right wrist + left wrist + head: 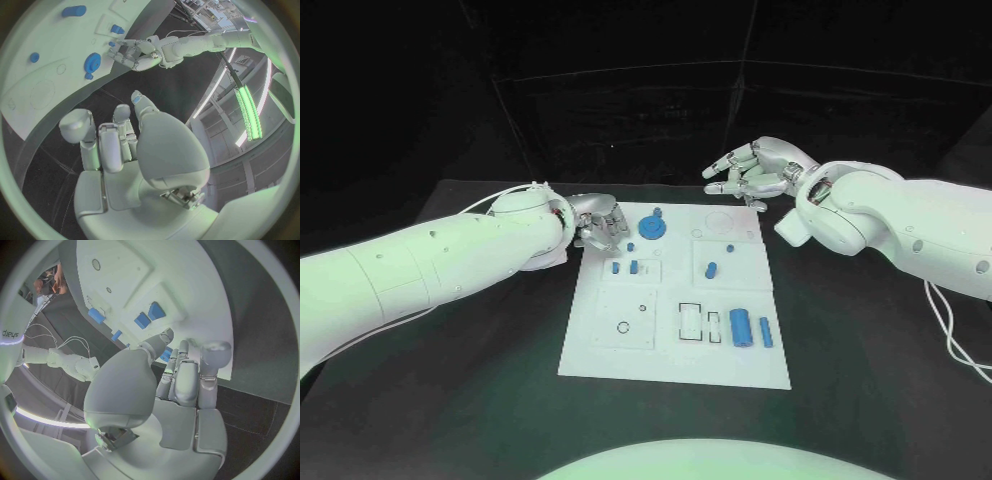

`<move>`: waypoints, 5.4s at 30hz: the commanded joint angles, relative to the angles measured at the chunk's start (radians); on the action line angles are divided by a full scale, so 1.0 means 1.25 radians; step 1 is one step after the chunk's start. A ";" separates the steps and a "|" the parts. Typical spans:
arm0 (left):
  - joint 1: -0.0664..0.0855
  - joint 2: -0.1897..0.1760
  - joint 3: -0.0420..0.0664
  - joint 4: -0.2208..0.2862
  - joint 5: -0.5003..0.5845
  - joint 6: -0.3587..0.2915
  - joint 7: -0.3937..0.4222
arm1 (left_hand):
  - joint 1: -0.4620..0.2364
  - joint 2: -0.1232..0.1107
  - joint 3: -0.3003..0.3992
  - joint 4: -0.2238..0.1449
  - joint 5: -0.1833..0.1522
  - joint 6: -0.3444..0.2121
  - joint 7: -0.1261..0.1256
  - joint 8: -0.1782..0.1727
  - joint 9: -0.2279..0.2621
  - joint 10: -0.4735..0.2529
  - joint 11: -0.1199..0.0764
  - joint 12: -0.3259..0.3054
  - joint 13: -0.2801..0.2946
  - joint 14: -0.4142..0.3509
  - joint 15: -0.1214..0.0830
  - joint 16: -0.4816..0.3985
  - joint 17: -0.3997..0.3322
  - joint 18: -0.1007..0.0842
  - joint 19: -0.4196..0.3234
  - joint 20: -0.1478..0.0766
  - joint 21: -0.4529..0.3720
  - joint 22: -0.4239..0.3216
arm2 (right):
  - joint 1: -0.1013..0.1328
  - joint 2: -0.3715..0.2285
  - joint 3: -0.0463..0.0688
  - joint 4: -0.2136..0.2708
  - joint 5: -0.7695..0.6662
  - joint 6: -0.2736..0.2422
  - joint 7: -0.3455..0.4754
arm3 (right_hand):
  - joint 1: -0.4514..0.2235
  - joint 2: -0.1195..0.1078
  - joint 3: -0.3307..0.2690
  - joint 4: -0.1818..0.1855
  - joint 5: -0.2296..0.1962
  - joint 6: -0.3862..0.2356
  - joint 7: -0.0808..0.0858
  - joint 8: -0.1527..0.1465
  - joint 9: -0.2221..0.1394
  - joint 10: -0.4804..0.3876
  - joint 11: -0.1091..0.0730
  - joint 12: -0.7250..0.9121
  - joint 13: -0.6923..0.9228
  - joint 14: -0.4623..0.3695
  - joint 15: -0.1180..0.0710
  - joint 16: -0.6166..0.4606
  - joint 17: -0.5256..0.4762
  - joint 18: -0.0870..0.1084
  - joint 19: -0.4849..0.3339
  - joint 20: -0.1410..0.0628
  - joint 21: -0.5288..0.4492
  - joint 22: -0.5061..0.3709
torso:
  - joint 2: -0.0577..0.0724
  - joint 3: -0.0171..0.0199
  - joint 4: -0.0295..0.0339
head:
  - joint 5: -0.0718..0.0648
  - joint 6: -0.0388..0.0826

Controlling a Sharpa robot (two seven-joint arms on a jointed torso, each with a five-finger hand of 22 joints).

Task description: Assemble the parts on the task board

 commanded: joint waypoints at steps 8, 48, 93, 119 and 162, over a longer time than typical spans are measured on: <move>0.001 -0.058 0.001 0.029 0.130 -0.110 0.058 | 0.009 0.013 0.019 -0.004 -0.003 0.070 0.021 0.038 0.015 0.028 0.000 0.013 0.006 0.004 0.005 0.004 -0.001 -0.004 0.000 0.008 -0.009 -0.005 | 0.001 -0.030 0.000 0.000 -0.269 -0.027 -0.065 | 0.046 -0.006 0.092 -0.027 -0.004 0.080 -0.013 0.013 -0.003 -0.076 -0.002 -0.336 -0.298 0.010 -0.014 -0.091 -0.126 0.010 -0.002 -0.008 -0.015 -0.016 | -0.001 -0.0008 -0.0015 | -0.026 0.014; -0.010 -0.198 0.000 0.217 0.976 -0.162 0.431 | -0.005 0.034 0.010 0.005 -0.002 0.134 0.032 0.064 0.006 0.051 0.005 0.063 0.013 -0.144 0.013 -0.168 -0.312 0.035 -0.146 0.018 -0.259 -0.207 | -0.070 -0.021 -0.004 0.067 -0.741 0.094 -0.235 | 0.018 -0.100 0.197 -0.021 -0.043 0.125 -0.003 -0.062 -0.003 -0.058 0.020 -0.596 -0.547 0.019 0.010 -0.127 -0.167 0.012 0.006 0.014 -0.031 -0.035 | 0.002 0.0007 -0.0023 | -0.077 0.038; -0.010 -0.201 -0.001 0.202 0.977 -0.161 0.414 | -0.001 0.037 0.007 0.003 -0.002 0.136 0.032 0.065 0.006 0.049 0.004 0.069 0.014 -0.155 0.013 -0.180 -0.334 0.035 -0.150 0.018 -0.266 -0.210 | -0.094 0.016 -0.004 0.037 -0.738 0.080 -0.249 | 0.041 -0.054 0.380 -0.066 -0.105 0.217 -0.015 -0.079 0.001 0.034 0.002 -0.598 -0.616 0.022 -0.007 -0.109 -0.164 0.003 0.034 -0.001 0.007 0.021 | 0.001 0.0007 -0.0024 | -0.076 0.026; -0.010 -0.201 -0.001 0.195 0.977 -0.162 0.411 | 0.001 0.037 0.005 0.001 -0.002 0.135 0.032 0.065 0.006 0.047 0.005 0.071 0.015 -0.157 0.013 -0.183 -0.337 0.035 -0.151 0.018 -0.267 -0.212 | -0.084 -0.070 -0.002 0.159 -0.714 -0.015 -0.263 | 0.037 -0.064 0.416 -0.090 -0.105 0.224 -0.013 -0.088 -0.001 0.041 0.003 -0.601 -0.616 0.023 -0.007 -0.103 -0.163 0.002 0.037 -0.003 0.016 0.032 | 0.000 0.0000 -0.0025 | -0.078 0.032; -0.009 -0.174 0.000 0.191 0.999 -0.194 0.420 | 0.001 0.036 0.002 0.001 -0.002 0.133 0.034 0.064 0.005 0.043 0.006 0.072 0.014 -0.157 0.014 -0.183 -0.338 0.035 -0.151 0.018 -0.269 -0.213 | -0.168 0.135 -0.017 0.199 -0.690 -0.025 -0.202 | 0.025 -0.068 0.428 -0.092 -0.105 0.225 -0.011 -0.093 -0.001 0.040 0.005 -0.604 -0.616 0.023 -0.006 -0.102 -0.163 0.001 0.036 -0.002 0.019 0.036 | 0.002 -0.0008 -0.0008 | 0.056 -0.011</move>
